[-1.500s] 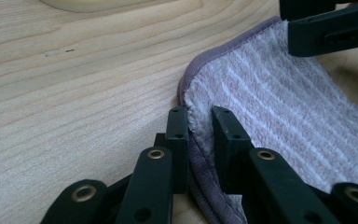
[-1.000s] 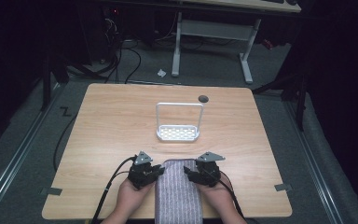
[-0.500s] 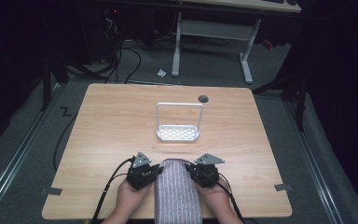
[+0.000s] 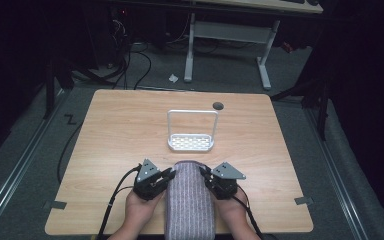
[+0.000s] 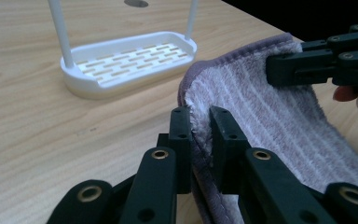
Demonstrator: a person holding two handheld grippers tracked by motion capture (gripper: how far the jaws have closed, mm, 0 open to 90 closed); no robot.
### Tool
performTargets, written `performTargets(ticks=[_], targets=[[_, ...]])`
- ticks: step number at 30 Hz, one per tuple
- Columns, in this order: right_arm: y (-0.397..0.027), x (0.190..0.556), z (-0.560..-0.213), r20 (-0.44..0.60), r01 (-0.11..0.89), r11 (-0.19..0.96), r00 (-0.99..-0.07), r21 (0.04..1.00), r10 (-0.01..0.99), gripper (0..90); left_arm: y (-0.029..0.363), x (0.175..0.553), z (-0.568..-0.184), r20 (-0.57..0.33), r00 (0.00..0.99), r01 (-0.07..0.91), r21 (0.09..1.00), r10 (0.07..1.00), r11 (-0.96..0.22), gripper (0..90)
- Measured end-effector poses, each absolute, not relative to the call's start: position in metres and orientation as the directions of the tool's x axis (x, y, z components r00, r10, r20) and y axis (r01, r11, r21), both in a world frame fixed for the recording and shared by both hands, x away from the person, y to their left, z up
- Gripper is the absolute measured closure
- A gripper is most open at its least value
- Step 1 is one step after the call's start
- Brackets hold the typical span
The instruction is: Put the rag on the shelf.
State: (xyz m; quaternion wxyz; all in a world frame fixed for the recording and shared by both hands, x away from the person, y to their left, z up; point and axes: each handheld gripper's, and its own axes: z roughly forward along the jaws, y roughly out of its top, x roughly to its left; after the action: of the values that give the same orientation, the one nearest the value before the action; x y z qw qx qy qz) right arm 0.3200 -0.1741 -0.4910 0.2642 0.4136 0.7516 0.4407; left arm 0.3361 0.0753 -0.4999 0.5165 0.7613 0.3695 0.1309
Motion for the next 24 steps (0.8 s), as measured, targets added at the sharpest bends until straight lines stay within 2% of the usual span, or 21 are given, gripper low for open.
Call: performTargets(ticks=[3, 15, 24], targets=[[-0.178, 0.324, -0.483, -0.032, 0.372, 0.254, -0.51, 0.893, 0.86, 83.7, 0.074, 0.34, -0.49, -0.19, 0.68, 0.417, 0.895, 0.709, -0.16, 79.8], [-0.183, 0.329, -0.457, -0.036, 0.303, 0.212, -0.497, 0.929, 0.867, 83.6, 0.067, 0.344, -0.453, -0.133, 0.69, 0.335, 0.93, 0.712, -0.151, 79.8], [-0.183, 0.333, -0.424, -0.051, 0.211, 0.177, -0.496, 0.961, 0.867, 83.6, 0.07, 0.348, -0.422, -0.105, 0.693, 0.262, 0.958, 0.714, -0.114, 79.9]])
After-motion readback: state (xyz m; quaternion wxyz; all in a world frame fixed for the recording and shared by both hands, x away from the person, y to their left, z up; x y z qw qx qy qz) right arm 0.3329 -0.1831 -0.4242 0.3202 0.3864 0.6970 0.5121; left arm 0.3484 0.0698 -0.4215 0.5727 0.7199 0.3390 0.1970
